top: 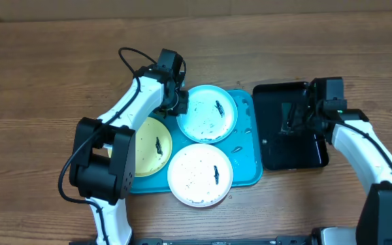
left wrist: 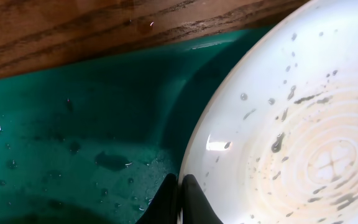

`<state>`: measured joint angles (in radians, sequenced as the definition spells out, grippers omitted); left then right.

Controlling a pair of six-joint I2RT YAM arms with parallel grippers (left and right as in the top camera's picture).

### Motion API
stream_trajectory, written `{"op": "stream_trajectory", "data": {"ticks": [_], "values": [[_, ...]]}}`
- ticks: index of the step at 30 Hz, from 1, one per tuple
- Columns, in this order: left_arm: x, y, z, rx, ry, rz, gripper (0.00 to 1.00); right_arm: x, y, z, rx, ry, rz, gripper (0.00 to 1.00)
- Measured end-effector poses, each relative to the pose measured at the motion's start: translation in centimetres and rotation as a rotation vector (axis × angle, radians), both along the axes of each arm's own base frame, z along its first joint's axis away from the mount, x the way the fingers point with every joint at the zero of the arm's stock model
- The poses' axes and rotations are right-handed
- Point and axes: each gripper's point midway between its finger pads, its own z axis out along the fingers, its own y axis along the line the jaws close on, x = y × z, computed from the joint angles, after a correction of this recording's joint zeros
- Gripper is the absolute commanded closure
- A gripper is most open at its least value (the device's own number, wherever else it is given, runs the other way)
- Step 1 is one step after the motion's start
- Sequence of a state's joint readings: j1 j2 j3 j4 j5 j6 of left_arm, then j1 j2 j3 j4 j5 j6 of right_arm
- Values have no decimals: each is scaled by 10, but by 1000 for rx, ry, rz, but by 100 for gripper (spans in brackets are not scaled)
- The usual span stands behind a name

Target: Clean dirty plates on tray and stack at the side

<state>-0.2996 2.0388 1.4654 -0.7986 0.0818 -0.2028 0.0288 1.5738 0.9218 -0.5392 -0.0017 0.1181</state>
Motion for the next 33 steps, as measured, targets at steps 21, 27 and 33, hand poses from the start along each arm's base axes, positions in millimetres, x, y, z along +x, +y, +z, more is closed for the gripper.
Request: {"op": "stream_trajectory", "data": {"ticks": [21, 27, 33], "values": [[0, 0, 0, 0, 1, 0, 94, 4, 10, -46, -43, 77, 40, 50], [0, 0, 0, 1, 1, 0, 94, 7, 12, -45, -39, 64, 46, 44], [0, 0, 0, 1, 1, 0, 93, 2, 12, -41, -42, 102, 46, 43]]}}
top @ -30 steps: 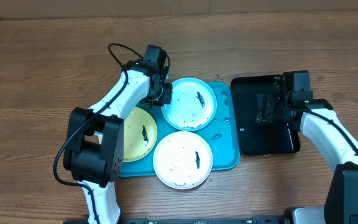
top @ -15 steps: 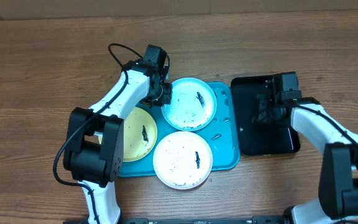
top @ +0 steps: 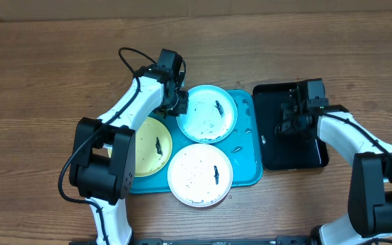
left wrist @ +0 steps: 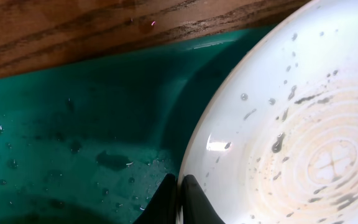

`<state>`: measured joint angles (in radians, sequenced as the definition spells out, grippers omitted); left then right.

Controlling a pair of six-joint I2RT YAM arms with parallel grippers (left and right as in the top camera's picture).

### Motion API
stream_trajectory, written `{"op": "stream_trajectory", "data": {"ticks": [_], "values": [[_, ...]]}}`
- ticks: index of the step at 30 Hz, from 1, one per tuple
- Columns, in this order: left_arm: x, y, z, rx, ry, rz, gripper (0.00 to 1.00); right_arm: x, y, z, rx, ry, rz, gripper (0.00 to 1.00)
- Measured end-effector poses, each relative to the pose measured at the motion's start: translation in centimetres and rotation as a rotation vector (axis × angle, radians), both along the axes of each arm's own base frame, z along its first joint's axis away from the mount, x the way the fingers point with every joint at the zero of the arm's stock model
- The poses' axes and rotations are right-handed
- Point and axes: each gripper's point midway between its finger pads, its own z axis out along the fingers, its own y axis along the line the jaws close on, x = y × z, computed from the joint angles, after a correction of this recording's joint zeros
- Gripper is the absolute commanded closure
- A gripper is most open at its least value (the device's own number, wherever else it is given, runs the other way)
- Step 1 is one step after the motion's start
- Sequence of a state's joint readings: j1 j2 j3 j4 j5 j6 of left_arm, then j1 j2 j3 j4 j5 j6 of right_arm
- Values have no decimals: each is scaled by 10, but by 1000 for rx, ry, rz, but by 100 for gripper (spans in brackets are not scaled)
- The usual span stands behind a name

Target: Clean dirty plates on tray and stack at the side

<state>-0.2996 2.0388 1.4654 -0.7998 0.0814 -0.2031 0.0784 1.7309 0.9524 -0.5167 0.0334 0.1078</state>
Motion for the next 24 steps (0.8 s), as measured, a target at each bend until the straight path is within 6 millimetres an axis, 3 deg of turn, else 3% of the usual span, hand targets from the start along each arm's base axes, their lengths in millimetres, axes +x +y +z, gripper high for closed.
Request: {"op": "stream_trajectory", "data": {"ticks": [5, 11, 24], "values": [[0, 0, 0, 0, 0, 0, 93, 13, 1, 15, 2, -25, 1, 43], [0, 0, 0, 0, 0, 0, 93, 6, 1, 13, 0, 5, 0, 44], [0, 0, 0, 0, 0, 0, 93, 12, 4, 15, 20, -21, 7, 45]]}}
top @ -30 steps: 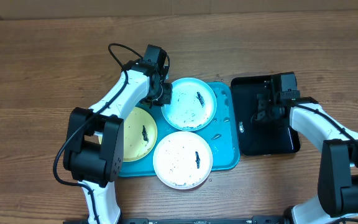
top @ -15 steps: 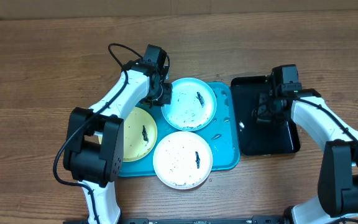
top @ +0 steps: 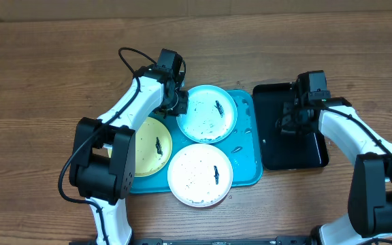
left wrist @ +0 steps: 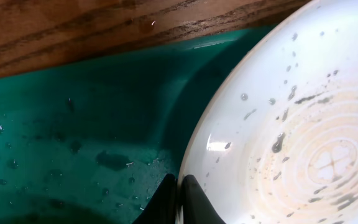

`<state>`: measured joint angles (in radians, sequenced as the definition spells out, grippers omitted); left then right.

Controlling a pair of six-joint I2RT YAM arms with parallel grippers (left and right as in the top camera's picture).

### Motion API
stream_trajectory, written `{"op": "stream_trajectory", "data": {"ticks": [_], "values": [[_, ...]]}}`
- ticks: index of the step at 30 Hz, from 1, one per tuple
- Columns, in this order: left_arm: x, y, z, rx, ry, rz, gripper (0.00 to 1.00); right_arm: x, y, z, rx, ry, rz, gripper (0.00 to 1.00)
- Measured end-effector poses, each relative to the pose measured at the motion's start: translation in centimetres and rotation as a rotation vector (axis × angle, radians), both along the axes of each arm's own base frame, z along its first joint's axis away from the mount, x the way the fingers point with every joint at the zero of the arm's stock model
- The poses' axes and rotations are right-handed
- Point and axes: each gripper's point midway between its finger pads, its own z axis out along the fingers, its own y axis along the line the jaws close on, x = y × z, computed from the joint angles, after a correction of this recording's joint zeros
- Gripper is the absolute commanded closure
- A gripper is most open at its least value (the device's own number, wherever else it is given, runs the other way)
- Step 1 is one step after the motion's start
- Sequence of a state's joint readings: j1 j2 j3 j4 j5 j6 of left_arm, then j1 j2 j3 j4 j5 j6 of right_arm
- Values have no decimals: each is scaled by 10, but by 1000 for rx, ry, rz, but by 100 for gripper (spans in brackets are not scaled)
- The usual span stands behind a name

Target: Clean dirty plates on tray and stack at the side

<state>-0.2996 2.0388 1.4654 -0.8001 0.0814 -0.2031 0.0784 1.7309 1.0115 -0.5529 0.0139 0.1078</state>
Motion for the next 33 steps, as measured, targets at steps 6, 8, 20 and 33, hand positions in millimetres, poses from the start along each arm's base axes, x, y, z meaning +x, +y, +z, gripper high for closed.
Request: {"op": "stream_trajectory", "data": {"ticks": [6, 8, 20, 33], "values": [[0, 0, 0, 0, 0, 0, 93, -1, 1, -1, 3, 1, 1, 47], [0, 0, 0, 0, 0, 0, 93, -2, 0, -4, 3, 0, 2, 48], [0, 0, 0, 0, 1, 0, 84, -7, 1, -9, 7, 12, -2, 96], [2, -1, 0, -2, -8, 0, 78, -14, 1, -12, 6, 41, 6, 63]]}}
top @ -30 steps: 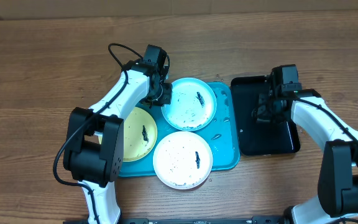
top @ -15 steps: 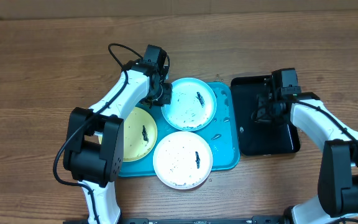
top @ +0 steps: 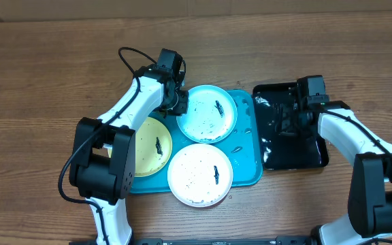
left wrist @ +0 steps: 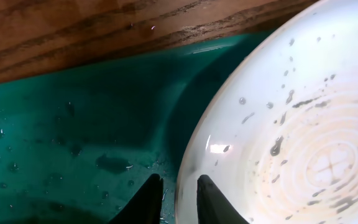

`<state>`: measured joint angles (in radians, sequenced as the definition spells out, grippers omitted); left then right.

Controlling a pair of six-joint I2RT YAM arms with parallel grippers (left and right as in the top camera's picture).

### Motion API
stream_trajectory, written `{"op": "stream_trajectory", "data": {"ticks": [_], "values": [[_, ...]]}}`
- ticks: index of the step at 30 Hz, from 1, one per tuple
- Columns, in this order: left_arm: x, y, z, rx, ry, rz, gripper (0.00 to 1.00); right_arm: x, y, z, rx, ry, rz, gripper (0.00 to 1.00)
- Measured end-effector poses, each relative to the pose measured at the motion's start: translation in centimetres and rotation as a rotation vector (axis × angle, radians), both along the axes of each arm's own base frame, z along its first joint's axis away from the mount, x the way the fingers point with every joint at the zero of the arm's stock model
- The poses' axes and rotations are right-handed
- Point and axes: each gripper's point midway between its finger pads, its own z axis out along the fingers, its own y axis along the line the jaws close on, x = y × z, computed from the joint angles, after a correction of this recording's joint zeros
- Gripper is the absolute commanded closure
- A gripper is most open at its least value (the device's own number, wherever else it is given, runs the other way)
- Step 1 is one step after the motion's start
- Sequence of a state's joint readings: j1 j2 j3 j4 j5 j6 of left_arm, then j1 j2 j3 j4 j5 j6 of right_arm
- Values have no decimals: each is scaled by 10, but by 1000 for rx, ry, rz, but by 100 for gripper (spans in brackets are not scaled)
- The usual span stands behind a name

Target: Clean dirty plates on tray and stack at the side

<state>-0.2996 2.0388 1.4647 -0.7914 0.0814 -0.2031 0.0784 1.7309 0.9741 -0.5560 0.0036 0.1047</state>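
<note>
Three dirty plates lie on the teal tray [top: 252,170]: a pale blue-white plate [top: 206,113] at the back, a yellow plate [top: 152,146] at the left and a white plate [top: 200,173] at the front. My left gripper [top: 177,103] is at the back plate's left rim. In the left wrist view the left gripper [left wrist: 178,180] is open. One of its fingers [left wrist: 148,199] is over the wet tray and the other is over the speckled plate [left wrist: 303,137], so they straddle the rim. My right gripper [top: 289,122] is low inside the black basin [top: 312,155]; its jaws are not discernible.
The black basin stands right of the tray and its floor looks wet and shiny. Bare wooden table [top: 46,82] surrounds the tray. Small dark scraps lie on each plate and on the tray's right side [top: 238,146].
My left gripper, which was shut on the back plate's rim, now stands open with its fingers either side of that rim. The right gripper has shifted slightly inside the black basin.
At every earlier moment my left gripper was shut on the left rim of the back plate, and the plate stayed in place on the tray. My right gripper shifted a little within the black basin. Now the left gripper has let go of the rim.
</note>
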Motion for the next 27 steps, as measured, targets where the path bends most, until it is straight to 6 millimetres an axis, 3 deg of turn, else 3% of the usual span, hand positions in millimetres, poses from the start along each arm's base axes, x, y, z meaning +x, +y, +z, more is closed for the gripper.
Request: {"op": "stream_trajectory", "data": {"ticks": [3, 6, 13, 22, 24, 27], "values": [[0, 0, 0, 0, 0, 0, 80, 0, 0, 0, 1, 1, -1, 89], [-1, 0, 0, 2, 6, 0, 83, 0, 0, 0, 2, -1, -5, 96], [-9, 3, -2, 12, 37, 0, 87, -7, 0, 6, -4, 54, -1, 96], [-10, 3, -2, 13, 41, 0, 87, 16, 1, 59, -2, 36, -1, 96], [-11, 3, -3, 13, 44, 2, 96, 14, 1, 60, -2, 45, -2, 96], [-10, 3, -3, 12, 42, 4, 96, 11, 1, 59, -4, 57, -1, 96]]}}
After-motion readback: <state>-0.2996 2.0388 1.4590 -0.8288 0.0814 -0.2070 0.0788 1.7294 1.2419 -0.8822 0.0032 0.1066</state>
